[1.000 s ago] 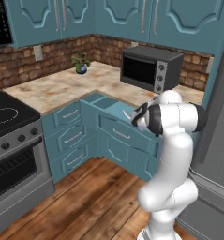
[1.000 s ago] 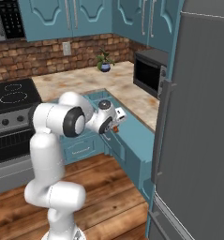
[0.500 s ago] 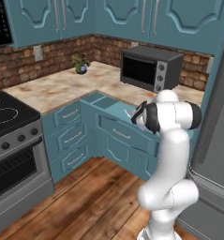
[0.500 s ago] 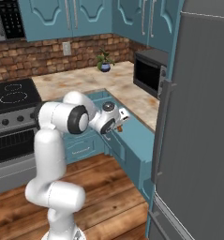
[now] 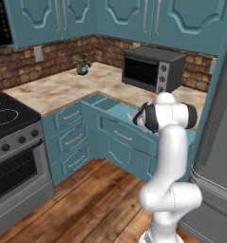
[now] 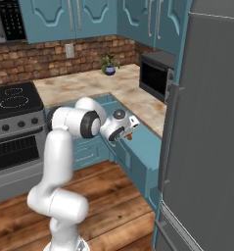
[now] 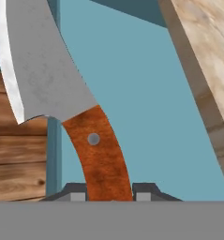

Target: Pick up the metallic utensils from the counter and place them in the open drawer. Make sure not to pick up any wooden utensils.

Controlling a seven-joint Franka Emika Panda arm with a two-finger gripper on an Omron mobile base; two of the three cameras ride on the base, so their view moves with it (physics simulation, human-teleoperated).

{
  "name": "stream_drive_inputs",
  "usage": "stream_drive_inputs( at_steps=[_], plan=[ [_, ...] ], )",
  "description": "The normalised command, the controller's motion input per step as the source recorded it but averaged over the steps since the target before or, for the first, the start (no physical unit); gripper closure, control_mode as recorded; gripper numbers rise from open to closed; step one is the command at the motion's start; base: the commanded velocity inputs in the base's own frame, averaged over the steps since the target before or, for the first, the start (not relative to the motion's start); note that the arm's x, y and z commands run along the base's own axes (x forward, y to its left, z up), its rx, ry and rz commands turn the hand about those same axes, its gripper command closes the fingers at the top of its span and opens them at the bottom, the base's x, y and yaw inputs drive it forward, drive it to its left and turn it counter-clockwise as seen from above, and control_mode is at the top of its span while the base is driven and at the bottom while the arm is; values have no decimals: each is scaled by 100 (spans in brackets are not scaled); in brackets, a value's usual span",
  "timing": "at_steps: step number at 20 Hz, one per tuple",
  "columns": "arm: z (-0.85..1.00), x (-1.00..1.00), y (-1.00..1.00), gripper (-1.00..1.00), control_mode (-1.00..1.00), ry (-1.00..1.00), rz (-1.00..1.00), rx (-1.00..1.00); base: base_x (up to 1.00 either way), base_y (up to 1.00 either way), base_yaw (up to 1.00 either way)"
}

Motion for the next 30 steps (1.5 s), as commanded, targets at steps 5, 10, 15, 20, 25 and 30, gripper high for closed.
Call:
stream_drive_inputs(
  at_steps=[5, 10, 15, 20, 25, 30],
  plan=[
    [-61, 41, 0, 100, -100, 0, 3, -2, 0, 0, 0],
    [-76, 2, 6, 100, -100, 9, 5, -3, 0, 0, 0],
    [-82, -75, 59, 100, -100, 31, 7, -2, 0, 0, 0],
    [-70, -100, 89, 100, -100, 46, 6, 0, 0, 0, 0],
    [-100, -100, 100, 100, -100, 61, 1, 0, 0, 0, 0],
    [-100, -100, 100, 100, -100, 61, 0, 2, 0, 0, 0]
  ],
)
